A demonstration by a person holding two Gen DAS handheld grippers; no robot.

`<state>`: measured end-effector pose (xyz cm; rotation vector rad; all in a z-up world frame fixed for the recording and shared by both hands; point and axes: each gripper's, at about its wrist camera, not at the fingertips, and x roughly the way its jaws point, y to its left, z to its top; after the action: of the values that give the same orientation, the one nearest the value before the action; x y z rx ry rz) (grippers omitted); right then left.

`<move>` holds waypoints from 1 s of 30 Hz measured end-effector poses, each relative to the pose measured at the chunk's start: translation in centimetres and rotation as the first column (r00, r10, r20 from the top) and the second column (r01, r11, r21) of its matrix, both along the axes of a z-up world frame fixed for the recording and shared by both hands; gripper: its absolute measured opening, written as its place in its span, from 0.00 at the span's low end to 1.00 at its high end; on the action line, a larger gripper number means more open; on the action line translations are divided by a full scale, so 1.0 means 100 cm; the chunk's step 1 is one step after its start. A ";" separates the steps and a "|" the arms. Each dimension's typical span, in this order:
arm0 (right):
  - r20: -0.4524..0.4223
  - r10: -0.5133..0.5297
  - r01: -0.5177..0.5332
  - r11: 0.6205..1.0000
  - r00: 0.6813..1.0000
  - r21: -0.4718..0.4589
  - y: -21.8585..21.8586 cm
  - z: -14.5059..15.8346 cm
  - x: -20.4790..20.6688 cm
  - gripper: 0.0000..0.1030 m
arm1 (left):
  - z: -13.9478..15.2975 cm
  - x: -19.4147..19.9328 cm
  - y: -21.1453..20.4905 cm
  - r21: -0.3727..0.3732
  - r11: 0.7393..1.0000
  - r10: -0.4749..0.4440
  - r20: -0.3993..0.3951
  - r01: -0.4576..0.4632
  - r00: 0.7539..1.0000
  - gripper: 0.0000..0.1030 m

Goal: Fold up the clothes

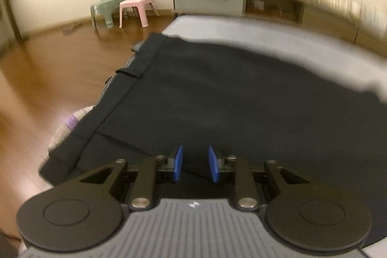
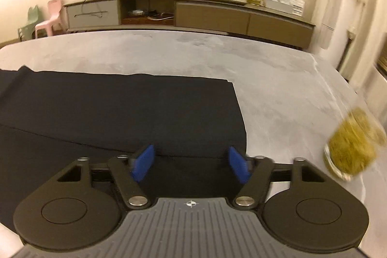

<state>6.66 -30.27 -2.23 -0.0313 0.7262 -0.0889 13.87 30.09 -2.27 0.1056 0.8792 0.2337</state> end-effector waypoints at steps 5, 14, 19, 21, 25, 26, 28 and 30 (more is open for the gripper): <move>0.008 0.032 -0.032 0.996 0.999 -0.082 0.002 -0.001 0.031 0.21 | -0.004 0.013 0.026 0.090 0.982 0.167 0.006 -0.167 0.986 0.23; -0.047 -0.058 0.048 0.981 0.997 -0.185 -0.021 0.009 0.052 0.21 | 0.026 0.023 0.022 0.102 0.974 0.194 0.079 -0.202 0.978 0.15; 0.107 0.024 -0.017 0.997 0.994 -0.071 -0.005 0.034 0.057 0.25 | 0.032 0.060 -0.054 0.161 0.981 -0.125 0.092 0.109 0.988 0.18; 0.063 0.098 -0.093 0.993 0.993 -0.078 0.010 0.025 0.073 0.26 | 0.012 0.081 -0.075 0.211 0.960 -0.189 0.008 0.183 0.982 0.15; 0.009 0.069 -0.068 0.995 0.998 -0.066 -0.003 0.005 0.094 0.27 | -0.015 0.110 -0.056 0.329 0.941 -0.066 -0.064 0.084 0.996 0.06; 0.004 0.050 -0.050 0.997 0.999 -0.061 -0.010 0.002 0.098 0.27 | -0.018 0.114 -0.045 0.355 0.934 -0.013 -0.066 0.035 0.998 0.05; -0.006 0.003 -0.004 0.997 1.000 -0.079 -0.023 -0.001 0.104 0.27 | -0.025 0.119 -0.019 0.396 0.917 0.087 -0.063 -0.055 0.994 0.00; 0.000 -0.013 0.013 0.998 1.000 -0.059 -0.032 -0.003 0.107 0.27 | -0.025 0.123 0.003 0.405 0.906 0.157 -0.061 -0.120 0.986 0.00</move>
<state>17.36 -33.50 -2.53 -0.0830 0.7242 -0.1225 26.21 30.44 -4.73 0.4405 0.9223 0.5462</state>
